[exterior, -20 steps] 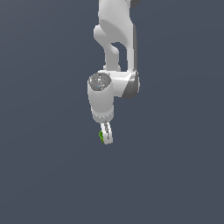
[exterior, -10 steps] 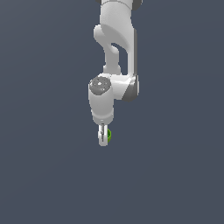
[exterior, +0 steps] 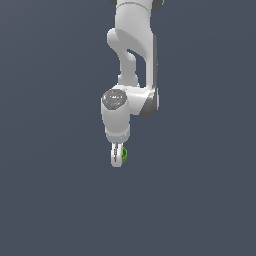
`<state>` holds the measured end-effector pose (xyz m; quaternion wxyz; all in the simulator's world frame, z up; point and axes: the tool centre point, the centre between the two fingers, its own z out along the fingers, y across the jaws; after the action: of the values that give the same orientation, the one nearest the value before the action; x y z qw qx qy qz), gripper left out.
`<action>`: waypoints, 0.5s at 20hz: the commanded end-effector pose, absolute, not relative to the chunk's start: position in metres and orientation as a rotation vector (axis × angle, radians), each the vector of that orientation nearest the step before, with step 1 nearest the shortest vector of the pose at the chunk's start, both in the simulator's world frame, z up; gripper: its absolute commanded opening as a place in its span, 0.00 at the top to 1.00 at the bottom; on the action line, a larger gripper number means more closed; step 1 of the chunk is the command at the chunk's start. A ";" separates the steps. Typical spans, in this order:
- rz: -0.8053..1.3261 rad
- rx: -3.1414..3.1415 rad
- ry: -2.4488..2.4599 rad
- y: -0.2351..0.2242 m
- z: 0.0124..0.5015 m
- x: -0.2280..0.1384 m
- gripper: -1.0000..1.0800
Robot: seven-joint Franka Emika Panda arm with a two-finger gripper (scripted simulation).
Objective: Pick up the object and move it to a goal position.
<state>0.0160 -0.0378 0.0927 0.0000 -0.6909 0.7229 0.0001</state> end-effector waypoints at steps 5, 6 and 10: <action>0.000 -2.169 2.273 -0.038 0.079 0.016 0.04; 0.000 -2.168 2.274 -0.038 0.074 0.015 0.04; 0.000 -2.166 2.276 -0.038 0.053 0.015 0.04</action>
<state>0.0151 -0.0381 0.0610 0.0000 -0.6896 0.7242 0.0001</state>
